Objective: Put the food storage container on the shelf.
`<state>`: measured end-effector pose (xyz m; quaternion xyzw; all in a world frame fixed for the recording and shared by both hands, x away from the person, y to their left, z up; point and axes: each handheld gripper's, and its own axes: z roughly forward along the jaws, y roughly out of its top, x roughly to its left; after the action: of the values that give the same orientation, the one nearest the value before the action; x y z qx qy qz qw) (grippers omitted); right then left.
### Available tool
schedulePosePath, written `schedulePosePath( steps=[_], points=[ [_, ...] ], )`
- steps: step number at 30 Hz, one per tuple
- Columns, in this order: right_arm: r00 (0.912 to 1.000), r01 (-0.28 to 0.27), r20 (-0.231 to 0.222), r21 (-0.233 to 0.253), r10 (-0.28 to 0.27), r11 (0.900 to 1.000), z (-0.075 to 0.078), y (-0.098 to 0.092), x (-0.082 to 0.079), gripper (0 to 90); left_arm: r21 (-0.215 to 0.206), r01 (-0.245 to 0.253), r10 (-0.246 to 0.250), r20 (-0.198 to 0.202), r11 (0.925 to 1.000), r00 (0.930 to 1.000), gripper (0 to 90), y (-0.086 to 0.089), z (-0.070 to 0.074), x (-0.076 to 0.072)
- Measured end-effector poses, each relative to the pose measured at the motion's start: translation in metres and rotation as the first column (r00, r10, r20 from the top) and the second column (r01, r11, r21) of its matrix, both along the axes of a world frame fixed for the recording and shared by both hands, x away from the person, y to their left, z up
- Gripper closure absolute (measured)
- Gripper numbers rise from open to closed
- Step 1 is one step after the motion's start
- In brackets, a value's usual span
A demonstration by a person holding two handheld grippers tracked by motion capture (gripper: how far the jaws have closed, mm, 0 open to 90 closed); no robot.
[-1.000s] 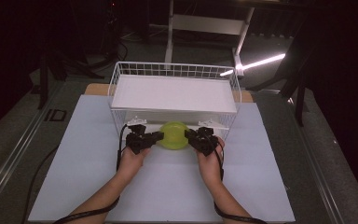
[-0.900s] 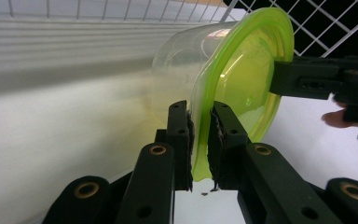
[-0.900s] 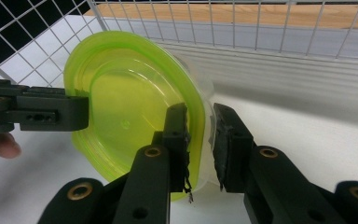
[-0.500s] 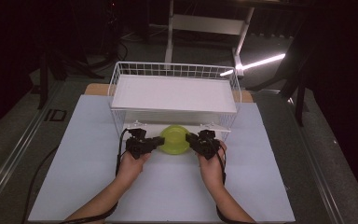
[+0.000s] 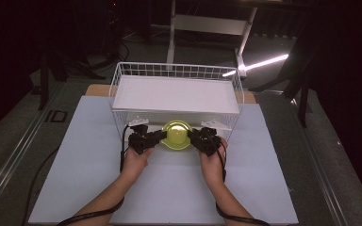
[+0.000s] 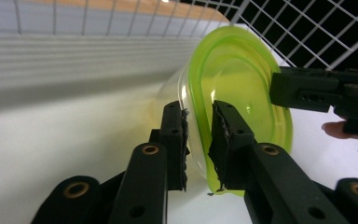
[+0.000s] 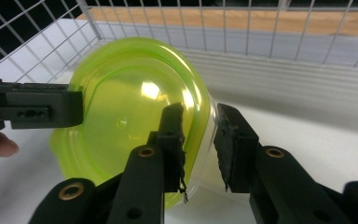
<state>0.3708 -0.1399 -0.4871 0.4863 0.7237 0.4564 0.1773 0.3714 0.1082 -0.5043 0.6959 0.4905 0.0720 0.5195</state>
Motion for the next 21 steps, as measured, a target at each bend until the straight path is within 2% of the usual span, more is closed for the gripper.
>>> schedulePosePath(
  steps=[4,6,10,11,12,13,15,18,21],
  points=[
    [0.9995,0.021,0.022,-0.013,-0.021,1.0,-0.004,0.002,0.004,64.0,0.009,-0.031,0.03,0.017,0.9995,0.9994,71.3,-0.001,-0.001,0.004],
    [0.9991,0.033,0.028,-0.011,-0.033,0.999,-0.005,0.002,0.008,63.6,0.005,-0.031,0.031,0.025,0.9995,0.9992,70.0,-0.001,-0.003,0.005],
    [0.9988,0.039,0.032,-0.032,-0.038,0.999,-0.003,0.003,0.012,63.8,-0.024,-0.036,0.036,0.001,0.999,0.9993,69.9,0.0,-0.003,0.01],
    [0.9987,0.04,0.032,-0.044,-0.038,0.998,-0.002,0.004,0.014,63.1,-0.031,-0.037,0.037,-0.003,0.9988,0.9993,67.3,0.0,-0.003,0.011],
    [0.9987,0.04,0.032,-0.044,-0.038,0.998,-0.002,0.004,0.014,63.1,-0.017,-0.055,0.055,0.0,0.9983,0.9985,67.3,-0.001,-0.004,0.011],
    [0.9989,0.041,0.027,-0.05,-0.04,0.998,-0.002,0.005,0.016,61.7,-0.004,-0.059,0.059,0.013,0.9983,0.9982,63.5,-0.001,-0.004,0.012],
    [0.9993,0.033,0.018,-0.06,-0.032,0.998,-0.003,0.006,0.019,59.2,-0.004,-0.068,0.068,0.006,0.9976,0.9976,60.2,-0.001,-0.003,0.013],
    [0.9991,0.033,0.03,-0.048,-0.031,0.998,-0.004,0.006,0.018,57.0,-0.011,-0.065,0.065,-0.002,0.9979,0.9979,57.7,-0.003,-0.001,0.014],
    [0.9986,0.024,0.048,-0.048,-0.022,0.999,-0.002,0.006,0.015,55.1,-0.009,-0.052,0.052,0.016,0.9986,0.9985,56.8,-0.003,0.001,0.011]
  ],
)
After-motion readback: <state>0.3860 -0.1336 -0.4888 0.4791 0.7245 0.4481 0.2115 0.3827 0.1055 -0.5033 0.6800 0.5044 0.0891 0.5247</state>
